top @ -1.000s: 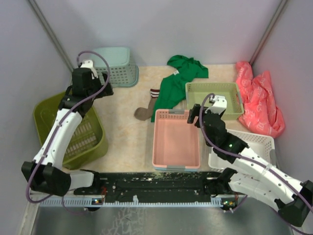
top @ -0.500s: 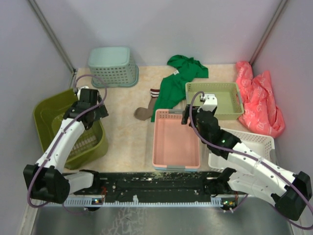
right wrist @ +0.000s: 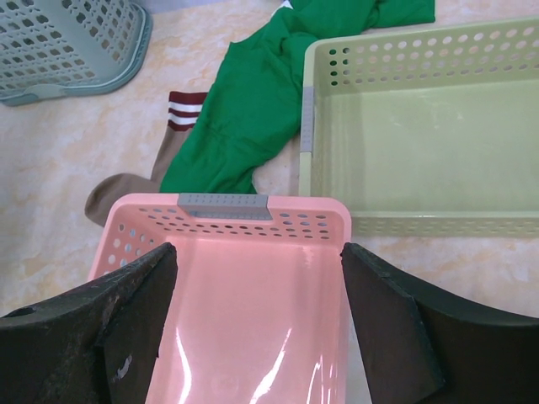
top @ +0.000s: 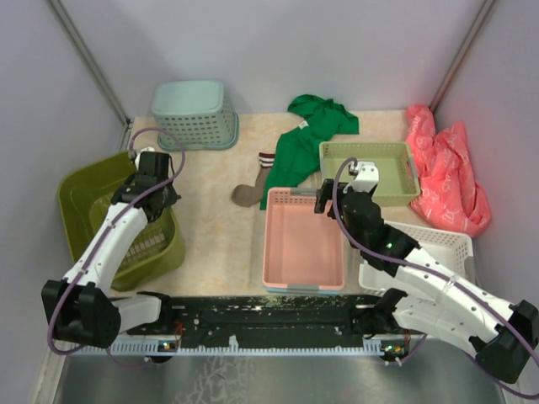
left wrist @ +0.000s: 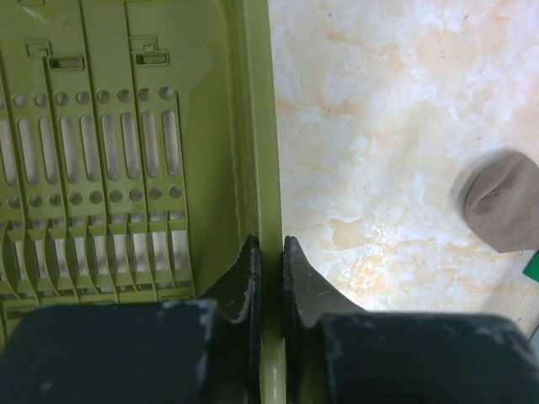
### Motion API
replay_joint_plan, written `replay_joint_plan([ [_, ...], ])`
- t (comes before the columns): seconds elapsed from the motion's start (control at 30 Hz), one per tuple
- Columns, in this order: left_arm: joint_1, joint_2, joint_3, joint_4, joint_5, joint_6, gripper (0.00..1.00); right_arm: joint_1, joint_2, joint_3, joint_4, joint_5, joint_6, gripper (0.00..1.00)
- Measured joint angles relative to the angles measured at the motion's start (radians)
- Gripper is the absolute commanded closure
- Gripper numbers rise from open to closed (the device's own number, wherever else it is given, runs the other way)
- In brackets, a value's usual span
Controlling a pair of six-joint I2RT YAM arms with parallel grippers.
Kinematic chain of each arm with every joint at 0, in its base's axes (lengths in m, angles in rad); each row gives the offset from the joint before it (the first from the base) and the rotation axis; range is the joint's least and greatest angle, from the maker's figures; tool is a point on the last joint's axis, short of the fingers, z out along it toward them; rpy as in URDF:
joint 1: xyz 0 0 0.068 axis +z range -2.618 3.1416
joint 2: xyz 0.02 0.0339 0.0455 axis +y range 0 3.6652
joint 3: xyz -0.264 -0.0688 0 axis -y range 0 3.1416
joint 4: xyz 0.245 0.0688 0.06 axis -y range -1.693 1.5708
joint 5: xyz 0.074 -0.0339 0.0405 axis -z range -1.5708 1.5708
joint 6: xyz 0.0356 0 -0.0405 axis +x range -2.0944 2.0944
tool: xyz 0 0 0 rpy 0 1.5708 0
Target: Turn the large container upside down
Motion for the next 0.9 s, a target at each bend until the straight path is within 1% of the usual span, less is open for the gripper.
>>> replay_joint_plan([
  [0.07, 0.000, 0.000, 0.005, -0.006, 0.021, 0.011, 1.00, 0.000, -0.004, 0.000, 0.000, 0.002, 0.000, 0.21],
  [0.27, -0.005, 0.003, 0.101, -0.048, 0.217, 0.063, 1.00, 0.000, -0.004, 0.000, -0.002, 0.032, -0.012, 0.21],
  [0.4, -0.050, -0.001, 0.185, -0.061, 0.399, 0.064, 1.00, 0.000, -0.008, 0.000, -0.002, 0.064, -0.042, 0.20],
  [0.43, -0.060, -0.005, 0.205, -0.054, 0.498, 0.055, 1.00, 0.000, -0.010, 0.001, -0.002, 0.074, -0.050, 0.21],
  [0.47, -0.064, -0.006, 0.207, -0.053, 0.510, 0.054, 1.00, 0.000, -0.011, 0.002, -0.001, 0.082, -0.056, 0.21],
  [0.57, -0.074, -0.023, 0.211, -0.027, 0.665, 0.013, 1.00, 0.000, -0.013, 0.012, -0.001, 0.106, -0.082, 0.20],
  [0.63, -0.075, -0.039, 0.211, -0.006, 0.738, -0.018, 1.00, 0.000, -0.018, 0.019, 0.002, 0.115, -0.095, 0.21],
  [0.8, -0.070, -0.071, 0.207, 0.071, 0.846, -0.093, 1.00, 0.000, -0.026, 0.028, 0.001, 0.129, -0.108, 0.20],
  [0.9, -0.063, -0.074, 0.180, 0.156, 0.921, -0.153, 1.00, 0.000, -0.033, 0.028, -0.001, 0.132, -0.108, 0.21],
])
